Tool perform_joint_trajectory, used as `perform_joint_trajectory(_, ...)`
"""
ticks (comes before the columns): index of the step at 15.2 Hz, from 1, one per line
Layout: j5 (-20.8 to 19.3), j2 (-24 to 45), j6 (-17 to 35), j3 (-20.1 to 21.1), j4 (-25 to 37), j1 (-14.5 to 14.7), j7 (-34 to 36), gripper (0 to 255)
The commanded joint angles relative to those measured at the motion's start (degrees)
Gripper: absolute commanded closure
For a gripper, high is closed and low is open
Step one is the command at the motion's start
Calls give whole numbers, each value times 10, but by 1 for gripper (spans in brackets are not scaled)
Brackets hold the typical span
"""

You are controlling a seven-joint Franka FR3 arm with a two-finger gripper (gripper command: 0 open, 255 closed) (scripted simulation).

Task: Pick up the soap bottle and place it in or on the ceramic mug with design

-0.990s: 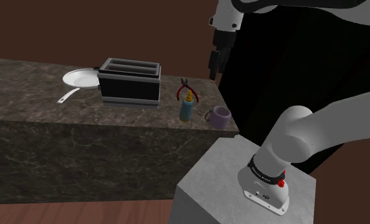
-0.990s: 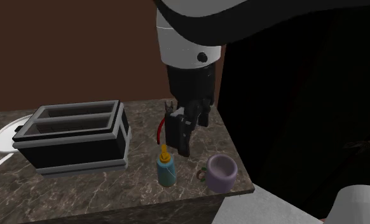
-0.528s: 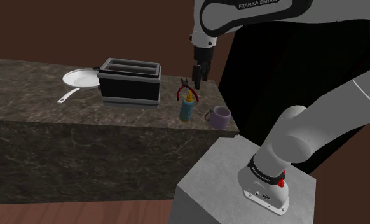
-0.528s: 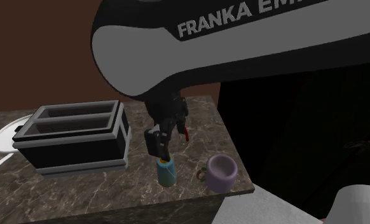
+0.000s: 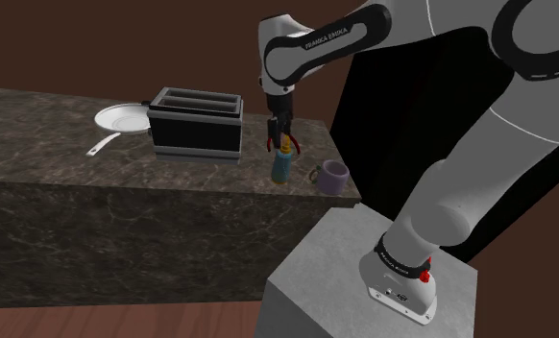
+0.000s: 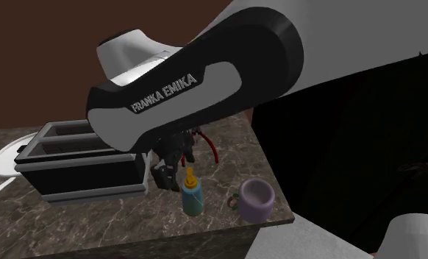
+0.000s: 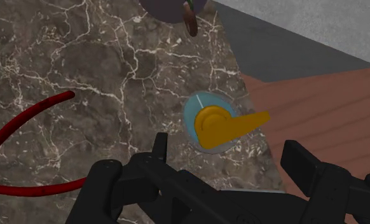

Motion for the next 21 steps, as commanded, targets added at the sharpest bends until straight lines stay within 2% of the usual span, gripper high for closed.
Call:
perform_joint_trajectory(1,-8,36,18,2,12,1,-1,0)
perform_joint_trajectory(9,-14,53,77,-2,-31,-2,2,0)
perform_joint_trajectory(16,-14,53,77,-2,-31,-2,2,0)
perform_joint_trajectory(17,-14,53,77,-2,-31,-2,2,255)
perform_joint_trajectory(21,-14,53,77,-2,-31,-2,2,255)
